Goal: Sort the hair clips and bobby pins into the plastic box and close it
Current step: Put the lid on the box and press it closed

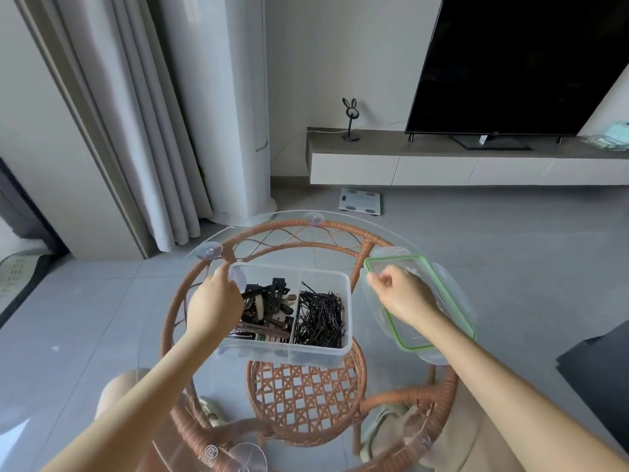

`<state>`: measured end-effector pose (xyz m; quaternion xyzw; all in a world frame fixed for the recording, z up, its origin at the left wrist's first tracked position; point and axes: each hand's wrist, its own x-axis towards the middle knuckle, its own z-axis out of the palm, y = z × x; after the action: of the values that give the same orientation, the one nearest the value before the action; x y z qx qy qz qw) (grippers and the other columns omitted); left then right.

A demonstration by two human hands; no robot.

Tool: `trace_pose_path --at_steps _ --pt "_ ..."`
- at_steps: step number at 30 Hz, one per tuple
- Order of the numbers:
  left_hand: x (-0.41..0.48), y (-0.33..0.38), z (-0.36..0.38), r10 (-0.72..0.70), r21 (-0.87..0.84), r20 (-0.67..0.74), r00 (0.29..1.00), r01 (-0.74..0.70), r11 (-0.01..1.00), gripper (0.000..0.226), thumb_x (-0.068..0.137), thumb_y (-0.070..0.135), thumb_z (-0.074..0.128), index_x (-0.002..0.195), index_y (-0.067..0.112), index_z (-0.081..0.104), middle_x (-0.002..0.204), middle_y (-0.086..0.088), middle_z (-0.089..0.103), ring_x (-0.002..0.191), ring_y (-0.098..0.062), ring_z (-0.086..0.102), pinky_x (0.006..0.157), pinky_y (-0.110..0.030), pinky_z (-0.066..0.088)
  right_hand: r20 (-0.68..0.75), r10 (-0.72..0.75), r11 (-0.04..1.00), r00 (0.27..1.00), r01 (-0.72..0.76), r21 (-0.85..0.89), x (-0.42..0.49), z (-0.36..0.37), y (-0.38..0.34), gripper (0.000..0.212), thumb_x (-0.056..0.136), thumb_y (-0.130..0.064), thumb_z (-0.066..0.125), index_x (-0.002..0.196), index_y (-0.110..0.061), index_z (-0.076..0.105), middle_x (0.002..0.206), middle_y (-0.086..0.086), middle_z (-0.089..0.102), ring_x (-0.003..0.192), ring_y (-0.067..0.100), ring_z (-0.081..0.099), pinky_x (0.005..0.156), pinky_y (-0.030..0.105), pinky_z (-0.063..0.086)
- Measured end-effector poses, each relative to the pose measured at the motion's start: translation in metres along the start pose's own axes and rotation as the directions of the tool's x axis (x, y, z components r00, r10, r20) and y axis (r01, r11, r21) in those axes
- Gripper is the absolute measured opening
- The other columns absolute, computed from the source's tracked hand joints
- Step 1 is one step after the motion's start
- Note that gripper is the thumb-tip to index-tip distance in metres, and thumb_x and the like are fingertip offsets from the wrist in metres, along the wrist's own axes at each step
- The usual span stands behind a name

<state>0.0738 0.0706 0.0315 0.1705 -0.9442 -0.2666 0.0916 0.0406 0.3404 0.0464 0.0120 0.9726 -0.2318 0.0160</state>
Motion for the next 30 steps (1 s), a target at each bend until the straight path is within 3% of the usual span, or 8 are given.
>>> trace_pose_path --at_steps 4,8,12,15,19,23,26,30 --pt "-0.003 -0.004 0.003 -0.041 -0.020 -0.011 0.999 0.041 0.999 0.056 0.087 -0.002 0.035 0.141 0.013 0.032 0.138 -0.015 0.049 0.109 -0.036 0.057 0.071 -0.031 0.044 0.092 0.024 0.919 0.995 0.014 -0.395 -0.015 0.015 0.012 0.036 0.085 -0.047 0.055 0.089 -0.012 0.054 0.084 0.002 0.059 0.075 0.023 0.054 0.057 0.029 0.037" --pt "-0.005 -0.003 0.001 -0.056 -0.038 -0.006 0.998 0.056 0.998 0.062 0.083 -0.006 0.037 0.141 0.014 0.032 0.135 -0.014 0.052 0.101 -0.036 0.060 0.060 -0.030 0.042 0.028 -0.083 0.857 0.996 0.086 -0.508 -0.023 0.034 0.007 0.018 0.089 -0.008 0.049 0.103 -0.002 0.058 0.101 0.014 0.061 0.089 0.027 0.060 0.064 0.030 0.044" --pt "-0.007 -0.001 0.000 -0.073 -0.088 0.005 0.997 0.073 0.993 0.064 0.081 -0.008 0.036 0.141 0.014 0.034 0.135 -0.014 0.052 0.098 -0.036 0.060 0.058 -0.030 0.044 -0.114 -0.105 0.857 0.988 0.032 -0.515 -0.022 0.024 0.003 0.021 0.089 -0.002 0.043 0.107 -0.001 0.054 0.109 0.016 0.060 0.095 0.027 0.059 0.068 0.030 0.046" --pt "-0.003 -0.001 0.002 -0.123 -0.197 0.036 0.992 0.128 0.972 0.063 0.082 -0.009 0.033 0.140 0.015 0.036 0.138 -0.013 0.049 0.095 -0.030 0.058 0.048 -0.026 0.039 -0.322 -0.175 0.887 0.931 0.007 -0.461 -0.020 -0.006 -0.001 0.019 0.086 0.000 0.044 0.104 0.000 0.050 0.104 0.020 0.061 0.091 0.033 0.060 0.062 0.034 0.042" --pt "0.001 0.000 -0.005 -0.153 -0.479 0.165 0.974 0.215 0.851 0.055 0.084 -0.009 0.034 0.135 0.011 0.045 0.133 -0.011 0.052 0.113 -0.029 0.053 0.086 -0.034 0.049 -0.597 -0.254 0.958 0.761 0.113 -0.263 -0.018 -0.055 -0.011 0.013 0.083 0.007 0.043 0.091 0.001 0.051 0.084 0.023 0.059 0.069 0.042 0.058 0.055 0.034 0.027" --pt "0.004 0.006 -0.038 -0.062 -0.594 0.111 0.992 0.116 0.796 0.024 0.094 0.023 0.041 0.098 0.019 0.064 0.103 -0.004 0.057 0.082 -0.016 0.052 0.072 -0.026 0.041 -0.782 -0.229 0.906 0.580 0.421 0.047 -0.032 -0.088 -0.032 0.020 0.093 -0.012 0.037 0.084 -0.004 0.052 0.065 0.011 0.054 0.060 0.036 0.053 0.055 0.033 0.030" --pt "0.002 0.014 -0.072 0.076 -0.770 0.155 0.985 0.073 0.633 0.049 0.091 0.057 0.033 0.112 0.020 0.058 0.114 -0.004 0.063 0.102 -0.020 0.061 0.095 -0.037 0.045 -0.699 -0.179 0.807 0.692 0.510 0.298 -0.032 -0.100 -0.053 0.025 0.096 -0.025 0.033 0.082 -0.014 0.051 0.063 -0.003 0.051 0.057 0.019 0.060 0.063 0.034 0.049" --pt "-0.005 0.023 -0.093 0.338 -0.900 0.335 0.880 0.192 0.392 0.051 0.077 0.056 0.048 0.100 0.014 0.067 0.088 -0.007 0.074 0.075 -0.019 0.072 0.065 -0.028 0.059 -0.387 -0.124 0.792 0.914 0.326 0.516 -0.012 -0.085 -0.071 0.023 0.095 -0.018 0.041 0.081 -0.013 0.058 0.072 0.005 0.059 0.039 -0.003 0.052 0.044 0.019 0.043"
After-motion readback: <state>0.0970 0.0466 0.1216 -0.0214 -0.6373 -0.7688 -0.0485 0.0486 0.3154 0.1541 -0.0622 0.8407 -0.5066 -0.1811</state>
